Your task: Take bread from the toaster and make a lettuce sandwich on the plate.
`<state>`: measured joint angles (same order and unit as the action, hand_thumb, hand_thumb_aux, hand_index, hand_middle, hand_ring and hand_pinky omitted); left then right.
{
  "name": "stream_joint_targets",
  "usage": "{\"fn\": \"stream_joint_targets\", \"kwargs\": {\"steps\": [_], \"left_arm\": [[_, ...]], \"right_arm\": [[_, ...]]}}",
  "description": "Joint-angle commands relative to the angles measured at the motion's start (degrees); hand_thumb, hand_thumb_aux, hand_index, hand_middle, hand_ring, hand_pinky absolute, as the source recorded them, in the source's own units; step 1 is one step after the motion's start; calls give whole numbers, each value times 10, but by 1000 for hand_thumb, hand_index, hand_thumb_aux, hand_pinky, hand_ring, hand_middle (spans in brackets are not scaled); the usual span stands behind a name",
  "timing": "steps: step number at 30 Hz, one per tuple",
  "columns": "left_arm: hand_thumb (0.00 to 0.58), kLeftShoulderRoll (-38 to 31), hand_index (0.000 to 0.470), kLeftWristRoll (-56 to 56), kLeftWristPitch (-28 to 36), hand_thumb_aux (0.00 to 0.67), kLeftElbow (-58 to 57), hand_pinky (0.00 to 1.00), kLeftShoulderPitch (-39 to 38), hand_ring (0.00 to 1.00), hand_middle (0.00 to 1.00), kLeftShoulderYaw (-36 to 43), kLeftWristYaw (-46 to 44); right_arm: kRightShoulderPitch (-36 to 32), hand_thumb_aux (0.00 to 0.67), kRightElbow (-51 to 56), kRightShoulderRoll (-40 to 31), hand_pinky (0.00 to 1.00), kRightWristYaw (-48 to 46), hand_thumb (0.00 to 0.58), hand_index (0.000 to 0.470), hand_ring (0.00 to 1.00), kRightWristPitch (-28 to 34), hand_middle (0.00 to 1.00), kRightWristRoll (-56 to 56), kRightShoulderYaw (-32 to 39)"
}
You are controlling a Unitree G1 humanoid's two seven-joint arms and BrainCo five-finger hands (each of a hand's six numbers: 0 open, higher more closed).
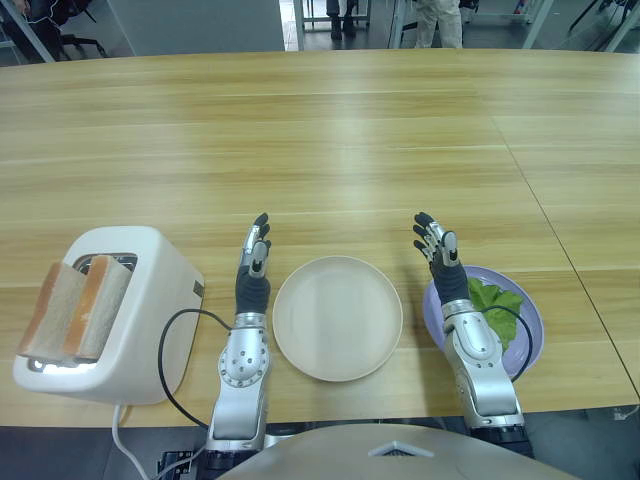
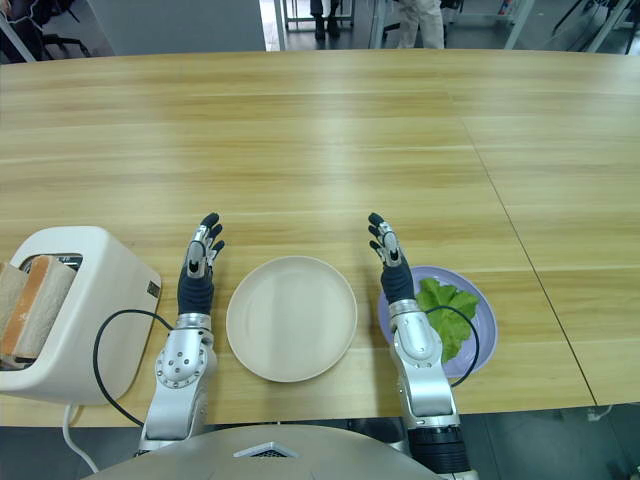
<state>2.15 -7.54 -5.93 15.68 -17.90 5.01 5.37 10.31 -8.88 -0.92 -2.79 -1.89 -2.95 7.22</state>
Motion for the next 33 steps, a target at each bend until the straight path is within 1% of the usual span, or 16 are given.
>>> {"fn": "stream_joint_targets", "kwargs": {"steps": [1, 7, 15, 19, 22, 27, 30, 33], "left_arm": [[0, 2, 0, 1, 14, 0, 13, 0, -6, 0, 0, -6, 3], [0, -2, 0, -1, 30, 0, 39, 0, -21, 0, 0, -2, -2], [0, 3, 0, 15, 27, 0, 24, 0, -31, 0, 0, 0, -7], [0, -15, 0, 1, 38, 0, 53, 0, -25, 0, 0, -1, -19], [0, -54, 0, -49, 50, 0, 121, 0, -26, 0, 0, -2, -32], [0, -125, 0, -194, 124, 0, 235, 0, -30, 0, 0, -42, -48], [0, -172, 0, -283, 162, 0, 286, 0, -39, 0, 0, -83, -75], [0, -218, 0, -357, 169, 0, 332, 0, -56, 0, 0, -145, -100]], "right_arm": [[-4, 0, 3, 2, 0, 3, 0, 0, 0, 5, 0, 0, -3], [-10, 0, 3, 1, 0, -2, 0, 0, 0, 10, 0, -4, 4], [-6, 0, 2, -1, 0, 1, 0, 0, 0, 18, 0, -4, 4], [5, 0, -5, 2, 0, 10, 0, 0, 0, 15, 0, -5, 2], [19, 0, -17, 6, 0, 16, 0, 0, 0, 14, 0, -8, 6], [43, 0, -36, 9, 0, 16, 0, 0, 0, 17, 0, -14, 23], [63, 0, -57, 7, 0, 18, 0, 0, 0, 15, 0, -27, 38], [77, 0, -74, 9, 0, 22, 0, 0, 0, 17, 0, -34, 44]]}}
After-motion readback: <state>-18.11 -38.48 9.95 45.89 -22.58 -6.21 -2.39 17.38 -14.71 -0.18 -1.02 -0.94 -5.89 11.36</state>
